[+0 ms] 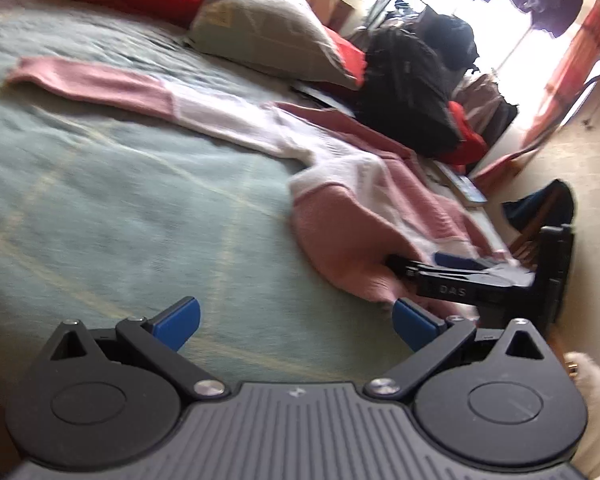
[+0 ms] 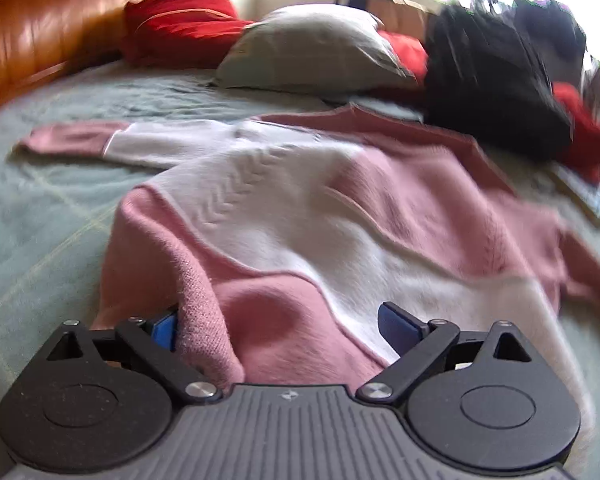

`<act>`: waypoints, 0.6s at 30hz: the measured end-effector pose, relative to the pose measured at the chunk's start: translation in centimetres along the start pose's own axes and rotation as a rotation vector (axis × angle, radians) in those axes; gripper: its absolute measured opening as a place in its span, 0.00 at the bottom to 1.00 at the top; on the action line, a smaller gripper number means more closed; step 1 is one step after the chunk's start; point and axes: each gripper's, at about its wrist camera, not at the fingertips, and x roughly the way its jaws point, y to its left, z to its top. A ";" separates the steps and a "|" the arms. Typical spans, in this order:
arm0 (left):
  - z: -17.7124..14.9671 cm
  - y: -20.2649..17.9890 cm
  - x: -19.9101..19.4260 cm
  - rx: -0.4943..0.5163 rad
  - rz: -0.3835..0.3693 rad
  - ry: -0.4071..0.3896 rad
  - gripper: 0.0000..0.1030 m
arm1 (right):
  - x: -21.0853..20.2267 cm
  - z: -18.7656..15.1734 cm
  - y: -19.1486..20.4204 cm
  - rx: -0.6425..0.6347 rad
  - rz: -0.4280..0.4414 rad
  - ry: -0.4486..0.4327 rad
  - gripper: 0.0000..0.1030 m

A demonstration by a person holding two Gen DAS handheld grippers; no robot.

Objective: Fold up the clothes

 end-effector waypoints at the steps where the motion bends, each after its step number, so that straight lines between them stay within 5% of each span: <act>1: 0.0 -0.2 0.4 -0.005 -0.027 0.008 0.99 | 0.1 0.0 -0.7 0.033 0.018 0.003 0.96; 6: -0.5 -1.2 3.6 -0.017 -0.172 0.076 0.99 | 0.1 -0.6 -2.9 0.140 0.099 0.008 0.96; 11: -1.1 -0.7 7.7 -0.162 -0.346 0.156 0.99 | -1.4 -1.5 -3.1 0.116 0.101 -0.010 0.97; 18: -0.4 0.2 9.9 -0.297 -0.490 0.158 0.99 | -5.4 -2.7 -4.0 0.116 0.088 -0.092 0.97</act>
